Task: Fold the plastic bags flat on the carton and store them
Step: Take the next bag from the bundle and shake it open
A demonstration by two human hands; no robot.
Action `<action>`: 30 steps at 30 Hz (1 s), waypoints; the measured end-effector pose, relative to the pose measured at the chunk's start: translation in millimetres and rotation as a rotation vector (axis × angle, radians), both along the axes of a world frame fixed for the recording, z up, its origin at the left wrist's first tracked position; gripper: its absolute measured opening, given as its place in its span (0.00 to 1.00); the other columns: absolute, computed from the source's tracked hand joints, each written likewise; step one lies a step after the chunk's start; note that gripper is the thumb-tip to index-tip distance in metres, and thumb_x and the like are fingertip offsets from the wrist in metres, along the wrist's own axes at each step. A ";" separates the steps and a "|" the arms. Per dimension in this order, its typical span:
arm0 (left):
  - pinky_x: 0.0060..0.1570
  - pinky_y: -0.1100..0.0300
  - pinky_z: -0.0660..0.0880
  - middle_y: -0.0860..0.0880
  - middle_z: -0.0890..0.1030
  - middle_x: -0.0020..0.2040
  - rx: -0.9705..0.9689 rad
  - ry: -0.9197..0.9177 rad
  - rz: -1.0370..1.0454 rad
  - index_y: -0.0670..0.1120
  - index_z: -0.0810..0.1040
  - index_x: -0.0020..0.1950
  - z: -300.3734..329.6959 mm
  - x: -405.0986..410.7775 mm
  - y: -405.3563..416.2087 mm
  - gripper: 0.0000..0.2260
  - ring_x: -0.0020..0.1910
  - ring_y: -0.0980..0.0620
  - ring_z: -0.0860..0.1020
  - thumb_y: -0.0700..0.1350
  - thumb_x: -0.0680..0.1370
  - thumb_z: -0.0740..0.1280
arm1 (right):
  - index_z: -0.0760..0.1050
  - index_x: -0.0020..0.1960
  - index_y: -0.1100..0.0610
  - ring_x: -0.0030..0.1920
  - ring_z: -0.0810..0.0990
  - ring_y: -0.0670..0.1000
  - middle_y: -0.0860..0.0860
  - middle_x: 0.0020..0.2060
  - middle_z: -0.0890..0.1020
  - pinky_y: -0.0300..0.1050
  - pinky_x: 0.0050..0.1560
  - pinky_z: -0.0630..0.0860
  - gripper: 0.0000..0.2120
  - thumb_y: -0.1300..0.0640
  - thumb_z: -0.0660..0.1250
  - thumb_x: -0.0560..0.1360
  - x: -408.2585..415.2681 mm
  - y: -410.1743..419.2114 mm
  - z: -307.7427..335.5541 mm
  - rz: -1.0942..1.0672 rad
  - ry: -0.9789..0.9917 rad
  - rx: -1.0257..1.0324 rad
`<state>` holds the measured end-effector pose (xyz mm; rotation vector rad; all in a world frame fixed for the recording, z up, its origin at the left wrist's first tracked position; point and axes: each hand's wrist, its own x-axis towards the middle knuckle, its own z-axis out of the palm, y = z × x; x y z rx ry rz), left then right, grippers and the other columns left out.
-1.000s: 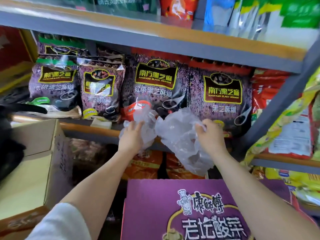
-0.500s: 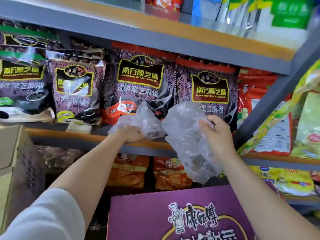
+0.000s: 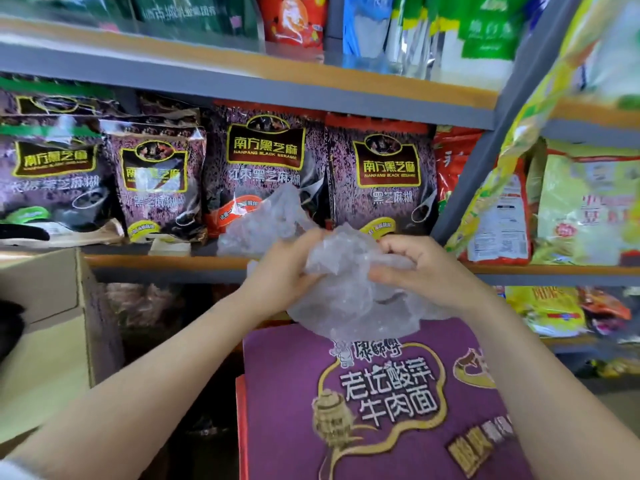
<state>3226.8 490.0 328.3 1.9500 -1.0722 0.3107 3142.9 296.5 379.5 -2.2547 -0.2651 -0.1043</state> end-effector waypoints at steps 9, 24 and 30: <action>0.25 0.69 0.59 0.55 0.60 0.23 0.111 -0.038 -0.055 0.50 0.62 0.29 -23.6 -64.5 -1.8 0.20 0.24 0.57 0.62 0.60 0.74 0.59 | 0.78 0.42 0.51 0.45 0.76 0.43 0.45 0.41 0.79 0.35 0.41 0.68 0.07 0.62 0.66 0.68 -59.4 -75.8 -47.7 -0.388 0.211 0.137; 0.49 0.70 0.69 0.52 0.80 0.51 0.149 0.128 -0.062 0.47 0.75 0.58 6.6 -202.4 -86.4 0.21 0.47 0.62 0.76 0.57 0.70 0.65 | 0.71 0.42 0.57 0.34 0.71 0.40 0.45 0.32 0.72 0.35 0.35 0.64 0.07 0.56 0.58 0.76 -155.9 -84.4 -29.8 -0.351 -0.521 0.106; 0.44 0.70 0.71 0.56 0.81 0.43 0.114 0.205 0.071 0.58 0.74 0.46 -8.2 -226.1 -93.9 0.11 0.43 0.61 0.77 0.58 0.66 0.66 | 0.71 0.38 0.49 0.38 0.71 0.46 0.46 0.35 0.74 0.43 0.41 0.68 0.11 0.60 0.59 0.77 -174.2 -125.4 -35.9 -0.560 -0.350 0.536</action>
